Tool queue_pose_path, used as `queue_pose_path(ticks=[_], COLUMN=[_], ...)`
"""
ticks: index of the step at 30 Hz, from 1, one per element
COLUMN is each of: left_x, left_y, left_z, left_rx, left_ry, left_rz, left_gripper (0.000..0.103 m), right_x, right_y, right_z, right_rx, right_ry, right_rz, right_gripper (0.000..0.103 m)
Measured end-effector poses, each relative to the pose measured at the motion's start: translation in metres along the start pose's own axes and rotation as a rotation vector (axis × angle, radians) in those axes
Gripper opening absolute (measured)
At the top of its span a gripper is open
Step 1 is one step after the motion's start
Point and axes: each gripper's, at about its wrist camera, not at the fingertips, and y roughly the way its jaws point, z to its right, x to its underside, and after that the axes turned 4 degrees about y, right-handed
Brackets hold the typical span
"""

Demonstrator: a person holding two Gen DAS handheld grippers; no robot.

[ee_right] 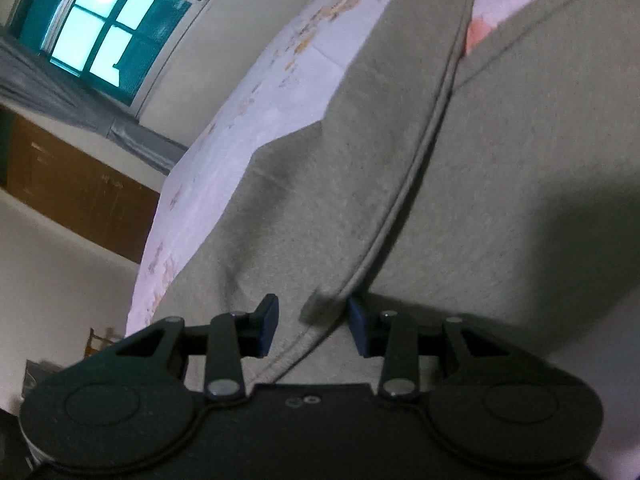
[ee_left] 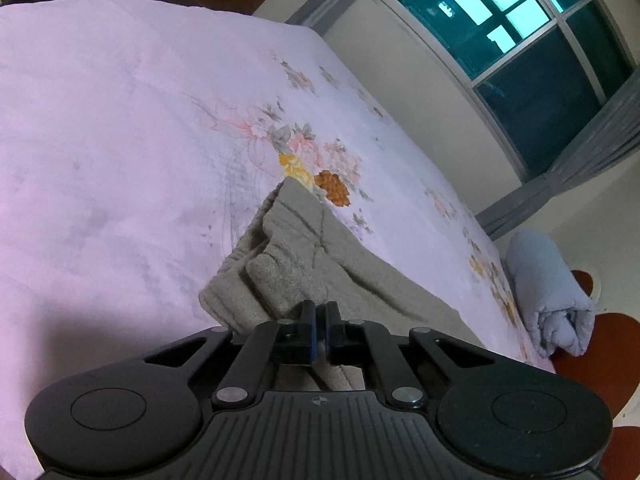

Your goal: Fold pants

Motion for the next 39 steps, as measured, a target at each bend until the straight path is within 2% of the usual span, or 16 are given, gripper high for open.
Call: queue_pose_path(ticks=[10, 12, 15, 19, 21, 22, 24, 25, 26, 30, 32, 33, 38, 39], left_x=[-0.003, -0.005, -0.005, -0.001, -0.002, -0.002, -0.001, 0.0, 0.002, 0.005, 0.004, 0.004, 0.007, 0.007], left_y=[0.004, 0.009, 0.007, 0.002, 0.002, 0.001, -0.002, -0.004, -0.006, -0.001, 0.003, 0.004, -0.001, -0.001], left_z=[0.001, 0.003, 0.004, 0.002, 0.007, 0.01, 0.014, 0.015, 0.015, 0.007, 0.008, 0.009, 0.016, 0.015], left_rx=[-0.001, -0.036, -0.05, -0.059, -0.071, -0.081, -0.077, -0.091, -0.106, -0.1, -0.1, -0.109, -0.122, -0.107], left_ry=[-0.038, -0.018, -0.02, -0.022, -0.004, 0.007, 0.01, 0.016, 0.021, -0.008, -0.001, -0.003, -0.009, -0.012], left_rz=[0.022, 0.01, 0.002, 0.006, 0.01, 0.011, 0.016, 0.022, 0.033, 0.021, 0.022, 0.024, 0.058, 0.059], left_gripper=[0.004, 0.004, 0.004, 0.008, 0.013, 0.022, 0.055, 0.081, 0.084, 0.083, 0.066, 0.064, 0.061, 0.061], right_x=[0.003, 0.003, 0.004, 0.004, 0.003, 0.003, 0.003, 0.002, 0.002, 0.002, 0.003, 0.003, 0.002, 0.002], right_y=[0.004, 0.005, 0.001, 0.001, 0.002, 0.004, 0.004, 0.003, 0.002, 0.003, 0.003, 0.003, 0.003, 0.003], right_z=[-0.002, -0.001, -0.001, -0.001, -0.001, -0.002, -0.003, -0.004, -0.003, -0.002, -0.002, -0.002, -0.002, -0.001], right_rx=[0.006, 0.003, 0.0, 0.003, 0.004, 0.006, 0.01, 0.009, 0.009, 0.004, 0.005, 0.005, 0.002, 0.002], right_ry=[-0.022, -0.012, 0.002, -0.006, -0.003, -0.002, -0.002, 0.001, 0.002, 0.0, 0.002, 0.0, 0.0, -0.002], right_rz=[-0.005, -0.005, -0.005, -0.011, -0.013, -0.014, -0.016, -0.018, -0.019, -0.02, -0.017, -0.016, -0.019, -0.019], right_gripper=[0.027, 0.027, 0.027, 0.028, 0.028, 0.028, 0.028, 0.028, 0.028, 0.027, 0.027, 0.027, 0.027, 0.027])
